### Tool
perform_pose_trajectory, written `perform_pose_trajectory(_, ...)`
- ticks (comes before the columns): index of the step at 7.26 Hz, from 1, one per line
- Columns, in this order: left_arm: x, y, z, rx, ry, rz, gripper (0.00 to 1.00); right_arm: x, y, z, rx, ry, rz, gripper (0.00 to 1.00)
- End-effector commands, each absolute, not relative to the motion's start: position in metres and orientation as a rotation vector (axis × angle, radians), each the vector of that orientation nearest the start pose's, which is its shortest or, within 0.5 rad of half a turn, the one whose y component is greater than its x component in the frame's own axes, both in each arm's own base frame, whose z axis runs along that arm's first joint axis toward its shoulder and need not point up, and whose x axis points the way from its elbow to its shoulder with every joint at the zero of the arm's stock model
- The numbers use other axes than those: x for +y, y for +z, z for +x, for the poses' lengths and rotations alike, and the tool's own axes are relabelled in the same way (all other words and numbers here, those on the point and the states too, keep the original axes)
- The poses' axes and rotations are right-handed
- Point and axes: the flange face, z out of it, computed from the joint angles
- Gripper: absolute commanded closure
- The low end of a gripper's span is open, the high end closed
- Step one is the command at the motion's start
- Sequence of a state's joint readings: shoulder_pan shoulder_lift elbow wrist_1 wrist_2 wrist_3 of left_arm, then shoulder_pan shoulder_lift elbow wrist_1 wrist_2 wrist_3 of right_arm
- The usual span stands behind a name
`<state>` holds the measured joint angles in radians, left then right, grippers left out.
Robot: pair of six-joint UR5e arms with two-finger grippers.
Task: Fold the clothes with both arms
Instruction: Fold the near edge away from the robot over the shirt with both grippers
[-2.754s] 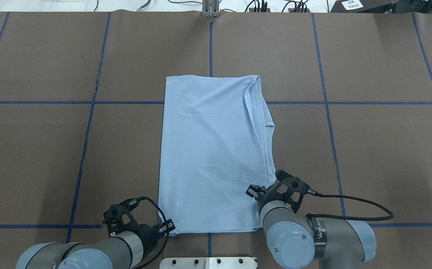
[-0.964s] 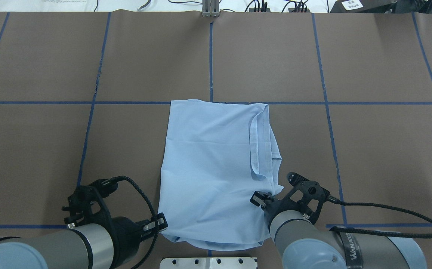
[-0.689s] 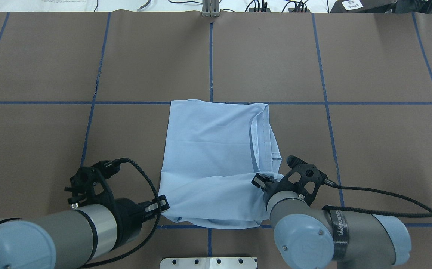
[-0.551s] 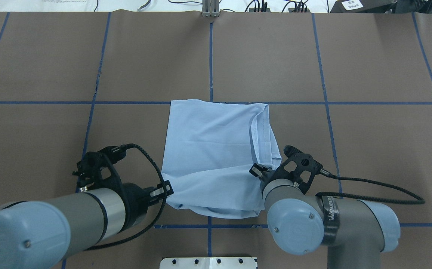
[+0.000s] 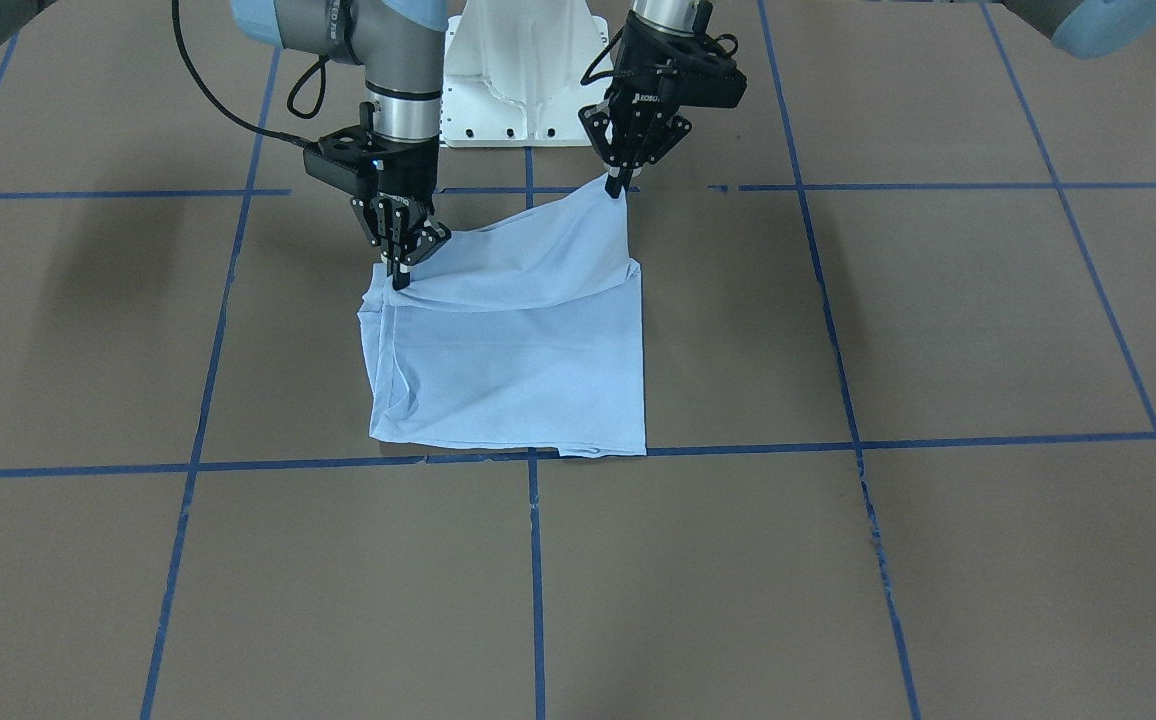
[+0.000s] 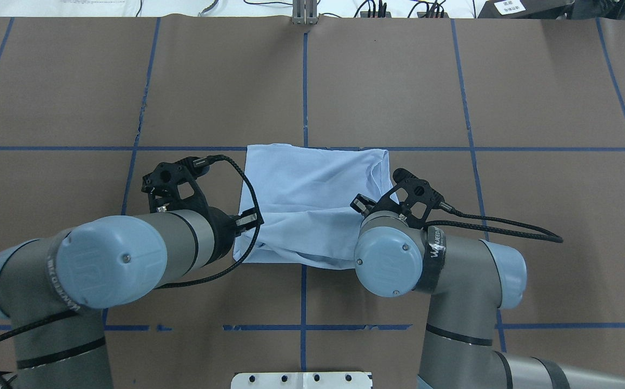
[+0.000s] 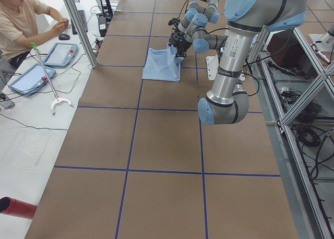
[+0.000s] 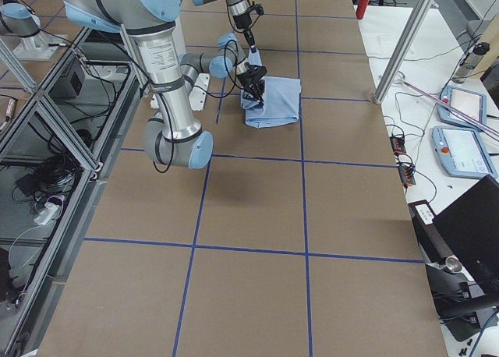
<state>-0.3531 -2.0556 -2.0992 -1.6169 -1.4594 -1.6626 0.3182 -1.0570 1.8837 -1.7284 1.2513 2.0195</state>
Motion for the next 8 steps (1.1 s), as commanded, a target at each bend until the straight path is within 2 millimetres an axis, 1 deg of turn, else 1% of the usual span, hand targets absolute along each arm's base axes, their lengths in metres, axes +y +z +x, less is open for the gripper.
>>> perform_pose_trajectory(1, -0.372, 0.177, 0.481, 0.984, -0.478, 0.290, 1.00, -0.381, 0.290, -0.555, -0.687, 0.843, 0.289, 1.00)
perform_pose_trajectory(2, -0.396, 0.181, 0.492, 0.961, -0.472, 0.319, 1.00, -0.391, 0.307, -0.565, -0.692, 0.842, 0.296, 1.00)
perform_pose_trajectory(3, -0.424, 0.192, 0.507, 0.945, -0.485, 0.337, 1.00, -0.396, 0.315, -0.567, -0.677, 0.839, 0.302, 1.00)
perform_pose_trajectory(4, -0.454, 0.195, 0.523, 0.921, -0.485, 0.360, 1.00, -0.397, 0.316, -0.567, -0.676, 0.839, 0.302, 1.00)
perform_pose_trajectory(5, -0.477, 0.209, 0.537, 0.896, -0.479, 0.363, 1.00, -0.397, 0.316, -0.567, -0.676, 0.839, 0.302, 1.00)
perform_pose_trajectory(6, -0.498, 0.229, 0.546, 0.876, -0.466, 0.378, 1.00, -0.397, 0.316, -0.567, -0.676, 0.838, 0.300, 1.00)
perform_pose_trajectory(7, -0.511, 0.240, 0.556, 0.858, -0.447, 0.392, 1.00, -0.397, 0.314, -0.567, -0.679, 0.838, 0.300, 1.00)
perform_pose_trajectory(8, -0.517, 0.249, 0.563, 0.841, -0.430, 0.397, 1.00, -0.398, 0.314, -0.566, -0.681, 0.839, 0.297, 1.00)
